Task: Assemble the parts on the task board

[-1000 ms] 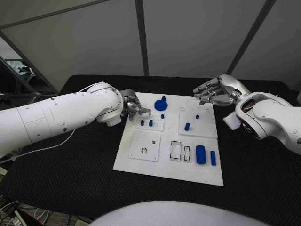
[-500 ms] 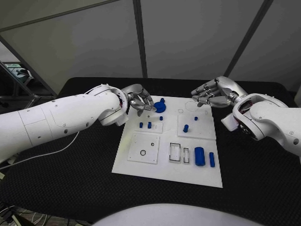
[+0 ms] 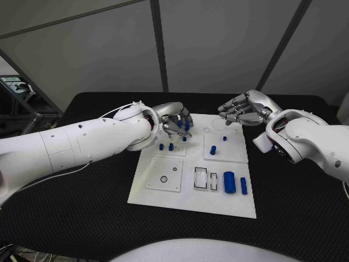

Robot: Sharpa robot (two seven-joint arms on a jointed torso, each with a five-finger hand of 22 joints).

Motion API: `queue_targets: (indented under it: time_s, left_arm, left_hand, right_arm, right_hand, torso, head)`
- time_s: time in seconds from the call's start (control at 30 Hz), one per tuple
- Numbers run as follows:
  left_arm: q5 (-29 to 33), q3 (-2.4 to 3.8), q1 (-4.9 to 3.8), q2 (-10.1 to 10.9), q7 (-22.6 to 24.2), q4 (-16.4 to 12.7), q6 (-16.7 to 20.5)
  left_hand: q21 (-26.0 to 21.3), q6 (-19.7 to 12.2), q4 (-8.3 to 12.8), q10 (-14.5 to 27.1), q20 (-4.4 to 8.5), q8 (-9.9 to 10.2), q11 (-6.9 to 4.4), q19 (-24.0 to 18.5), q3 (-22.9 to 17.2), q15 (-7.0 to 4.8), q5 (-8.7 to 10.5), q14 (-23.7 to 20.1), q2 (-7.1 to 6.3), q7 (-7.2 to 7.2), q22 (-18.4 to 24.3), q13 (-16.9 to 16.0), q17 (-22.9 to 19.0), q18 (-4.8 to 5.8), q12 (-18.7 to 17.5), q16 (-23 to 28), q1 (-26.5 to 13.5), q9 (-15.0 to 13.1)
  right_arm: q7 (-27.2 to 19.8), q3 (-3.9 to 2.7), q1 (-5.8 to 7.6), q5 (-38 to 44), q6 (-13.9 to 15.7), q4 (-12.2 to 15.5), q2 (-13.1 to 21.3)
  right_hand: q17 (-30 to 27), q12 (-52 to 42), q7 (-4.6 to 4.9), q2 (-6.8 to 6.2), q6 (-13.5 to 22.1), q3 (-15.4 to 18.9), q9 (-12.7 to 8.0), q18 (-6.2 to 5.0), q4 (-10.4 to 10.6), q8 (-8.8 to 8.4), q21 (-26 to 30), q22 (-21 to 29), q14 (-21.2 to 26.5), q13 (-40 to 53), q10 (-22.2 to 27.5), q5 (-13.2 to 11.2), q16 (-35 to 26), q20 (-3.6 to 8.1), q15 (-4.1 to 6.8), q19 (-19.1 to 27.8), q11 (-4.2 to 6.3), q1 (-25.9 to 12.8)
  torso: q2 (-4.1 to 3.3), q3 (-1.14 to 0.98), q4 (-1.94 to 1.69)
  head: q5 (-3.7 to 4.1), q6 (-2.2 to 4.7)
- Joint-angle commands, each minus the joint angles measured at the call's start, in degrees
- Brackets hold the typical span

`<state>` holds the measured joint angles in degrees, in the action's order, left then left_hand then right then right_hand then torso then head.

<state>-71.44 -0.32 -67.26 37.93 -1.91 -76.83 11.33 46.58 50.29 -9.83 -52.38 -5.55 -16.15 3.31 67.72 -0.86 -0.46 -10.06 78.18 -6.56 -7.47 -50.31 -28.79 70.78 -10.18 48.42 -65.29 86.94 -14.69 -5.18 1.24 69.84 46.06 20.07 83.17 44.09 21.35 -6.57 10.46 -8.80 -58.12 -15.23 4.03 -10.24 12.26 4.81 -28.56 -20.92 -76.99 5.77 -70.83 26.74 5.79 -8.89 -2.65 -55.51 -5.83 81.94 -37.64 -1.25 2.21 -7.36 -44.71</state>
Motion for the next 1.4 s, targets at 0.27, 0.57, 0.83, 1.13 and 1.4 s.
queue_targets:
  time_s: [0.27,0.57,0.83,1.13,1.4]
  left_arm:
    - [-11.13,-0.57,-0.18,-2.22,-0.21,3.65,-4.93]
    - [-12.98,-0.63,-0.22,-3.45,-2.0,5.43,-6.22]
    - [-13.17,-0.64,-0.23,-4.36,-2.11,6.68,-6.99]
    - [-13.15,-0.64,-0.22,-4.75,-1.79,7.19,-6.92]
    - [-12.07,-0.64,-0.22,-4.41,-0.26,6.67,-4.85]
  left_hand:
    - [12.54,2.01,0.85,1.12,0.48,-0.07,-0.85,5.04,-0.12,-0.56,0.28,4.24,0.09,0.57,-11.93,-2.66,6.88,2.92,6.91,-12.14,0.18,2.26]
    - [25.39,3.99,1.77,-7.07,1.06,0.19,-1.42,12.0,-0.25,-1.1,0.23,9.71,0.6,1.07,-23.66,-16.58,15.36,5.46,20.74,-21.62,0.09,4.27]
    - [25.37,4.09,1.92,-1.73,1.09,0.58,-1.43,11.81,-0.51,-1.12,0.2,9.45,0.73,1.05,-23.83,-10.06,14.91,5.41,17.1,-21.37,0.19,4.87]
    - [24.87,4.41,2.01,0.12,1.1,0.67,-1.49,11.4,-0.92,-1.15,0.16,9.06,1.06,1.07,-23.54,-7.48,14.23,5.26,15.34,-20.91,0.38,5.2]
    - [18.81,4.03,0.95,2.59,-0.05,1.97,-0.23,7.69,-3.2,0.07,0.16,3.98,-0.04,-0.1,-19.64,6.74,3.99,4.09,-4.4,-13.64,0.73,7.28]
  right_arm:
    - [-0.44,-0.03,0.08,-0.23,-0.35,0.11,-0.05]
    - [-0.41,-0.03,0.08,-0.23,-0.27,0.18,0.0]
    - [-0.4,-0.03,0.08,-0.22,-0.24,0.24,0.0]
    - [-0.41,-0.03,0.08,-0.22,-0.22,0.25,-0.01]
    - [-0.43,-0.03,0.08,-0.22,-0.2,0.2,-0.02]
  right_hand:
    - [0.08,-0.15,-0.01,0.33,0.17,-0.34,-0.06,-0.15,0.08,0.22,0.23,0.09,-0.19,-0.05,0.02,0.12,-0.26,-0.12,-0.02,-0.47,-0.25,-0.22]
    - [0.08,-0.15,-0.01,0.33,0.17,-0.34,-0.06,-0.15,0.08,0.22,0.23,0.09,-0.19,-0.05,0.02,0.12,-0.26,-0.12,-0.02,-0.47,-0.25,-0.22]
    - [0.08,-0.15,-0.01,0.33,0.17,-0.34,-0.06,-0.15,0.08,0.22,0.23,0.09,-0.19,-0.05,0.02,0.12,-0.26,-0.12,-0.02,-0.47,-0.25,-0.22]
    - [0.08,-0.15,-0.01,0.33,0.17,-0.34,-0.06,-0.15,0.08,0.22,0.23,0.09,-0.19,-0.05,0.02,0.12,-0.26,-0.12,-0.02,-0.47,-0.25,-0.22]
    - [0.08,-0.15,-0.01,0.33,0.17,-0.34,-0.06,-0.15,0.08,0.22,0.23,0.09,-0.19,-0.05,0.02,0.12,-0.26,-0.12,-0.02,-0.47,-0.25,-0.22]
  torso:
    - [0.02,0.02,-0.04]
    - [0.04,0.0,-0.05]
    - [0.04,-0.03,-0.06]
    - [0.08,-0.05,-0.07]
    - [0.1,-0.05,-0.18]
  head:
    - [0.29,-0.05]
    - [0.48,-0.1]
    - [0.64,-0.11]
    - [0.7,-0.16]
    - [0.71,-0.22]
